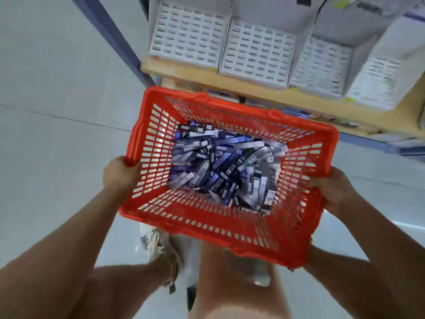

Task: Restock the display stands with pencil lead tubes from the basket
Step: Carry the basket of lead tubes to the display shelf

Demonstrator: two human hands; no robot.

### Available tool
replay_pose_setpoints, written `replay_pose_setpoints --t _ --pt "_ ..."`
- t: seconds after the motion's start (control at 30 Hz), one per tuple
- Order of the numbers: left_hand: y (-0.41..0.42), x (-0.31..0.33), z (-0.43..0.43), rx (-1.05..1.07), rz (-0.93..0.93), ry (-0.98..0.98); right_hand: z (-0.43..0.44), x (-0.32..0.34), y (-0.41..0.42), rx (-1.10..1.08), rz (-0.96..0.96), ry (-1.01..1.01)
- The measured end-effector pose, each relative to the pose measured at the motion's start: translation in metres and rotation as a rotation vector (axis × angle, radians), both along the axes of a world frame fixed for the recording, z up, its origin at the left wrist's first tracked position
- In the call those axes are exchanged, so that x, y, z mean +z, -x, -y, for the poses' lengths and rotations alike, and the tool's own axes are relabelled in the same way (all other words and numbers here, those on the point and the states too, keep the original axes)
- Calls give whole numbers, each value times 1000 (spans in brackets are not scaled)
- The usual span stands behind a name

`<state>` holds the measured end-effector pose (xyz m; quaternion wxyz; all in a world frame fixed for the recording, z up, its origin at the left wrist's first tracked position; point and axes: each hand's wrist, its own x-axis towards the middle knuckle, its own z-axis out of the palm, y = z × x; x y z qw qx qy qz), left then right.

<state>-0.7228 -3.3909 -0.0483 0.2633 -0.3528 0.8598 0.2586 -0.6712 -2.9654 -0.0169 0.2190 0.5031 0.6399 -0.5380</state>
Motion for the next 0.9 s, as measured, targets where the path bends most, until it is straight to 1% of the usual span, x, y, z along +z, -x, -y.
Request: replay_pose_setpoints --t 0.1,0.23,0.37,0.5,0.6,0.67,0.73,0.83,0.9 --pt "16 -18 0 -80 106 -38 -1 -45 2 11 -16 -56" --pt "40 -31 -5 -168 200 -189 -20 -84 18 47 -14 -135" --pt "52 -30 -12 -257 312 -317 -36 -106 32 104 -17 -250" --pt "58 -28 -28 -300 396 -413 -51 -103 43 230 -33 -478" --pt "59 -15 -45 -331 373 -345 -52 -86 40 428 -73 -611" --pt "55 -9 -53 -380 295 -233 -53 -80 32 522 -116 -660" --pt "41 -3 -59 -427 197 -133 -56 -79 21 572 -157 -682" --pt "18 6 -73 -404 46 -53 -56 -74 -1 597 -185 -677" --pt "7 11 -86 -410 -30 41 -53 -63 -17 604 -202 -695"
